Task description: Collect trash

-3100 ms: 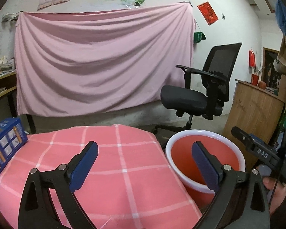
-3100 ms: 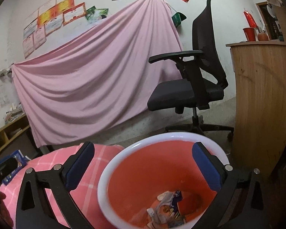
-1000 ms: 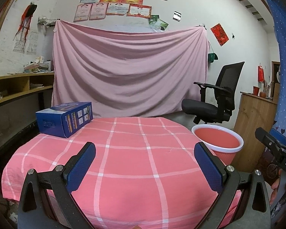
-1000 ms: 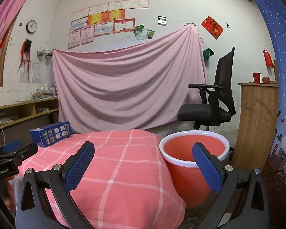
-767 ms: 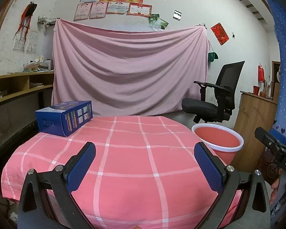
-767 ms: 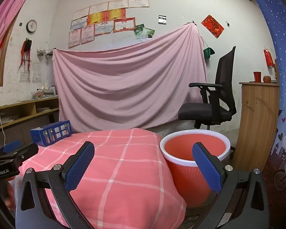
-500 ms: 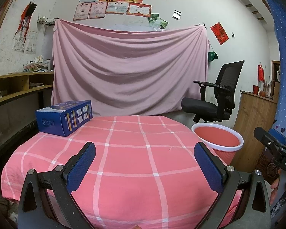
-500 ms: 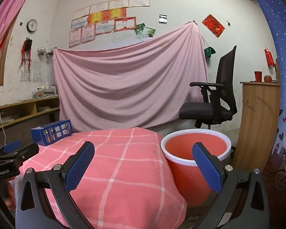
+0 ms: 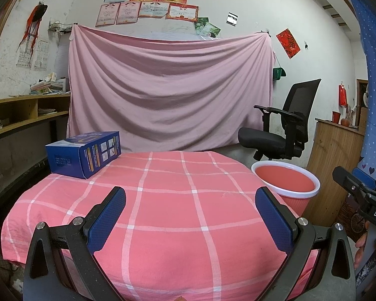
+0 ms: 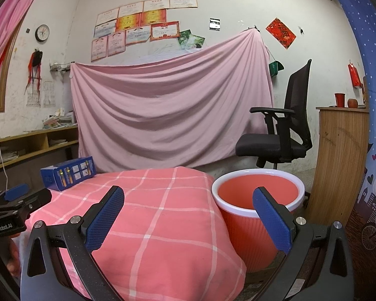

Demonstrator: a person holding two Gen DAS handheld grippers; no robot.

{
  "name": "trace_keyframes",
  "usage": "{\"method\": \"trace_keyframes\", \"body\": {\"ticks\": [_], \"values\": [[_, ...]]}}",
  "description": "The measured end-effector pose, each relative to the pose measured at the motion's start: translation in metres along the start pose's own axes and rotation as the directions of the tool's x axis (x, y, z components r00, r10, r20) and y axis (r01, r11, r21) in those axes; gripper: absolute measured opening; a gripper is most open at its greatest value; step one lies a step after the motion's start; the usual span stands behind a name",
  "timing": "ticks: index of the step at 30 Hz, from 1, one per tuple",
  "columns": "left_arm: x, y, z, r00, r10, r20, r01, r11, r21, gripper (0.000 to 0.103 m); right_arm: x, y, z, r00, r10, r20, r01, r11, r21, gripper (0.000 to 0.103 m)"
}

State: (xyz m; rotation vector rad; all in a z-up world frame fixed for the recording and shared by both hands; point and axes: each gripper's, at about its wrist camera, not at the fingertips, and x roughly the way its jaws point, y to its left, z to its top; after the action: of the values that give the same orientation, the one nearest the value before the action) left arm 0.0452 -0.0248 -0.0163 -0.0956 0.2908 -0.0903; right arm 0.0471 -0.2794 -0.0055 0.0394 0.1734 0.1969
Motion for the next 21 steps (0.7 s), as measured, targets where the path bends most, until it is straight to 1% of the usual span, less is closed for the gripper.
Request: {"method": "trace_keyframes", "body": {"ticks": [21], "values": [[0.0015, 0.0013, -0.0012, 1.000, -0.002, -0.005, 0.002, 1.000, 0.003, 0.101, 0.0002, 0.0027, -0.0005, 1.000, 0.002, 0.000, -0.002, 1.000, -0.001, 0.103]]}}
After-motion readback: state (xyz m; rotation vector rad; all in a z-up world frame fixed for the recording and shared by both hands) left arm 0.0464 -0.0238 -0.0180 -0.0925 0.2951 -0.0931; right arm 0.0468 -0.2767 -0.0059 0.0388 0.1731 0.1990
